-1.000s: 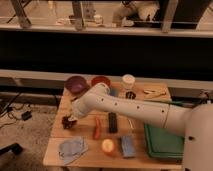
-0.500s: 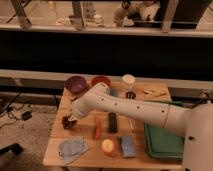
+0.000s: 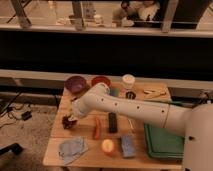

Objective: Place grapes in purple bowl

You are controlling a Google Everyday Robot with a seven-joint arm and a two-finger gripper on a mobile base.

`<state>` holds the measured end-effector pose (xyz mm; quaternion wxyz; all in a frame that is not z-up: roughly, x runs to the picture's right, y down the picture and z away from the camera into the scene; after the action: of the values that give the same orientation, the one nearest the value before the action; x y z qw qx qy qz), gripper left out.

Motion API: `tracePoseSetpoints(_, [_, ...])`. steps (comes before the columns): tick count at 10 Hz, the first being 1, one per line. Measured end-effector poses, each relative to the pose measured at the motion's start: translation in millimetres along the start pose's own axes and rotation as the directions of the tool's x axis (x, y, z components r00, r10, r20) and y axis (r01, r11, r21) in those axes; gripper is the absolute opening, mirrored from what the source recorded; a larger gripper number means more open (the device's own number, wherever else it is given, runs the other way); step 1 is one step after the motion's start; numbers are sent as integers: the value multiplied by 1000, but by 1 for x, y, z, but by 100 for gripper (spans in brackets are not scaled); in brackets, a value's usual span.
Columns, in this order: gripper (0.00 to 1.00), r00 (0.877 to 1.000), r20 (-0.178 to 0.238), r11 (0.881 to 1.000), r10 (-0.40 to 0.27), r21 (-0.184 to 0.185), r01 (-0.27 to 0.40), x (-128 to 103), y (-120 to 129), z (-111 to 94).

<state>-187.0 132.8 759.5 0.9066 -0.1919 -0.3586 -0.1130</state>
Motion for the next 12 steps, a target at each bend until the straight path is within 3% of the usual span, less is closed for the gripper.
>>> tracePoseSetpoints(5, [0,996,-49,992,-75,99,80,-28,-41,-36])
tracePoseSetpoints(9, [0,987,-82,973,-139,176,152,-41,-86,-50])
tracePoseSetpoints(12, [0,979,-110,958,-174,211,194,-45,-123,-59])
